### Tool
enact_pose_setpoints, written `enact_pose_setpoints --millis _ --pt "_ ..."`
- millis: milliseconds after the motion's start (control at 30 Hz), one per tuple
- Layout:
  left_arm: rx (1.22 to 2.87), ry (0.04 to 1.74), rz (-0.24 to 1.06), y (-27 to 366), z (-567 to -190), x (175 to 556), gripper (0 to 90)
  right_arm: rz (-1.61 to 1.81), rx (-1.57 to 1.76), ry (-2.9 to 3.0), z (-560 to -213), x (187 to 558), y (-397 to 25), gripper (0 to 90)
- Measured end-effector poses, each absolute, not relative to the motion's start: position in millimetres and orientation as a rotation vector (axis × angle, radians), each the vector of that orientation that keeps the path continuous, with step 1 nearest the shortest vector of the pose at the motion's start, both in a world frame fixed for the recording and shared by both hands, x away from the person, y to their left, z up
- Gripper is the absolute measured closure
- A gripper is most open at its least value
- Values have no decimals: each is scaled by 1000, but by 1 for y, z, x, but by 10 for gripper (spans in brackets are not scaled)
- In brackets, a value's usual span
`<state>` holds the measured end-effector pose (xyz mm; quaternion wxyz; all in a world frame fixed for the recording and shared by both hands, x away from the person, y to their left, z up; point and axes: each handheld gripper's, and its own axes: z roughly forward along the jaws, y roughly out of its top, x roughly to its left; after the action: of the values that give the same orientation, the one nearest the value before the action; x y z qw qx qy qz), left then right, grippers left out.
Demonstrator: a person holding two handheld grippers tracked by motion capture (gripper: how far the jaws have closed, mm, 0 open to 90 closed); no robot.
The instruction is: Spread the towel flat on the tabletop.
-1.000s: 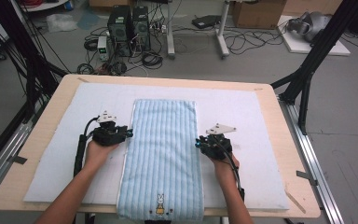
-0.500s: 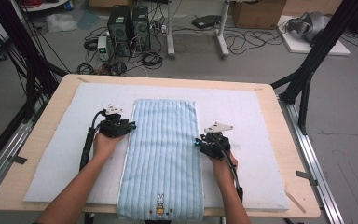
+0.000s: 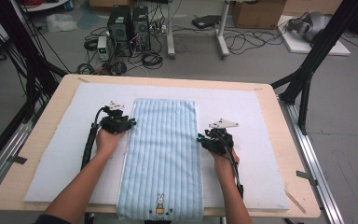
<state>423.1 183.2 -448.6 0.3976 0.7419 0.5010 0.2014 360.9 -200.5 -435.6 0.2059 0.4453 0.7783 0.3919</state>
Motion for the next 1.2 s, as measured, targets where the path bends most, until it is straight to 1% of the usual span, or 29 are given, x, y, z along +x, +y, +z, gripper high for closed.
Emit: enact_pose_setpoints --millis 33,133,233,333,367,400,433,467,500,533,567,633,700,733,767,833,900,1000,1100,1200 --pt "1874 1267 494 186 -448 422 537 1086 1253 2173 -436 369 -199 637" --pt "1817 1249 458 192 -446 418 510 1061 1262 2197 -438 387 -190 641" --pt "1802 1228 440 196 -446 415 483 994 1278 2204 -439 405 -180 651" --pt "1796 1218 428 198 -448 413 458 902 1290 2216 -442 417 -172 736" --pt "1793 1213 426 199 -448 413 453 899 1291 2209 -443 419 -172 755" --pt "1794 1209 419 199 -448 412 446 883 1298 2198 -442 421 -173 745" --pt "1793 1202 403 200 -448 411 447 869 1316 2182 -442 421 -173 723" --pt "1784 1200 392 201 -447 410 445 855 1330 2162 -443 420 -173 657" --pt "1782 1196 386 202 -445 409 430 846 1344 2140 -443 421 -173 631" --pt "1772 1190 374 203 -443 407 405 852 1356 2134 -443 420 -174 611" --pt "1754 1174 369 204 -441 405 376 857 1357 2137 -441 419 -176 569" --pt "1728 1135 387 207 -438 400 328 922 1337 2120 -437 414 -181 524" --pt "1701 1098 345 211 -436 395 278 1000 1322 2097 -430 403 -190 437" --pt "1691 1052 306 214 -437 391 262 1036 1320 2092 -426 398 -195 385" --pt "1697 1027 301 216 -437 389 243 1062 1317 2106 -422 391 -201 342" --pt "1703 992 293 219 -438 384 210 1137 1302 2092 -418 379 -210 334" --pt "1689 971 300 221 -437 379 189 1181 1318 2080 -415 366 -219 282" --pt "1682 928 293 222 -435 370 189 1204 1291 2070 -414 349 -230 222" --pt "1695 877 300 222 -435 362 200 1199 1227 2095 -417 339 -237 190" --pt "1698 867 320 220 -435 357 199 1173 1167 2098 -421 331 -239 143"
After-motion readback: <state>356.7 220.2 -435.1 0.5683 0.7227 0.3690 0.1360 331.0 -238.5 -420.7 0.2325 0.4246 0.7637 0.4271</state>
